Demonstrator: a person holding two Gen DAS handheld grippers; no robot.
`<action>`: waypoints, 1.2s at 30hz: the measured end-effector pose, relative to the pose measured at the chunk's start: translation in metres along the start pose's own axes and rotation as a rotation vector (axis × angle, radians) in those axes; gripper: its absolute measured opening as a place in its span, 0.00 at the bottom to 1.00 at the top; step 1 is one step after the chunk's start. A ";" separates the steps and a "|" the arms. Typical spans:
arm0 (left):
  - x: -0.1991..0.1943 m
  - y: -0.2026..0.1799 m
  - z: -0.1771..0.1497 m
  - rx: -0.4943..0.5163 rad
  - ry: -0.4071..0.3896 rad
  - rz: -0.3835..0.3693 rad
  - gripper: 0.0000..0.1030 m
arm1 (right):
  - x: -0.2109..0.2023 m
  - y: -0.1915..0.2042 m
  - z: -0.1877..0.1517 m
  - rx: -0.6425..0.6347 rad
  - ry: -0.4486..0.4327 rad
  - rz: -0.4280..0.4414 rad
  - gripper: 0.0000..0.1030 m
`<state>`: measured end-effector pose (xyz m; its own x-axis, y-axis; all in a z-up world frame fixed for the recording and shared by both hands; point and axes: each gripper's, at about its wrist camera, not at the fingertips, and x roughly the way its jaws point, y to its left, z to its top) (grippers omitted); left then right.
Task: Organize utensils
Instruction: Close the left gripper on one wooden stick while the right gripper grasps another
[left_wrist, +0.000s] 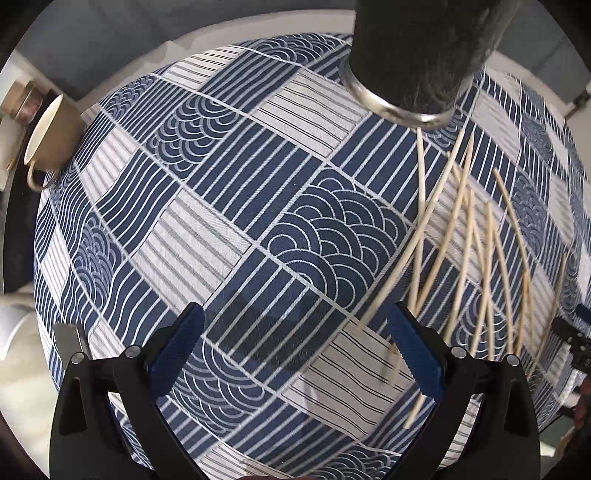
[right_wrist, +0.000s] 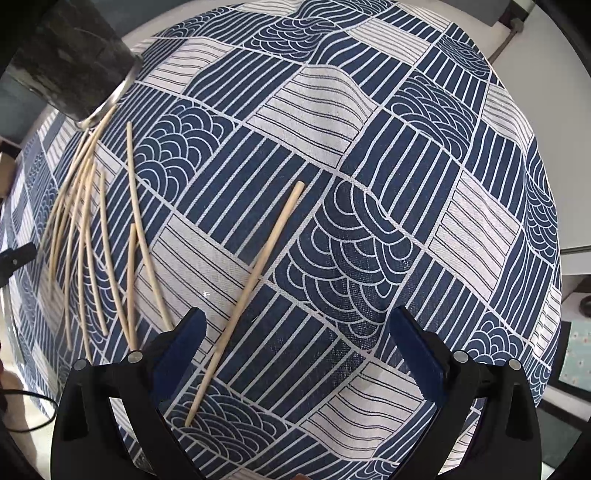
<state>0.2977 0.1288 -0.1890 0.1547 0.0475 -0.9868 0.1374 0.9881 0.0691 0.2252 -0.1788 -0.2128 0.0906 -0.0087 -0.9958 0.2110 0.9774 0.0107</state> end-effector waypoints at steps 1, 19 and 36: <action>0.002 -0.001 0.001 0.013 0.002 0.005 0.94 | 0.002 0.001 0.001 0.003 0.002 -0.003 0.92; 0.044 0.010 0.039 0.100 0.068 -0.069 0.96 | 0.027 0.001 0.001 0.028 -0.024 -0.025 0.94; 0.029 -0.015 0.021 0.107 -0.016 -0.068 0.83 | 0.013 -0.003 -0.004 -0.043 -0.061 -0.024 0.93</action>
<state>0.3208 0.1118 -0.2157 0.1574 -0.0220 -0.9873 0.2519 0.9676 0.0186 0.2223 -0.1806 -0.2266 0.1452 -0.0442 -0.9884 0.1721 0.9849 -0.0188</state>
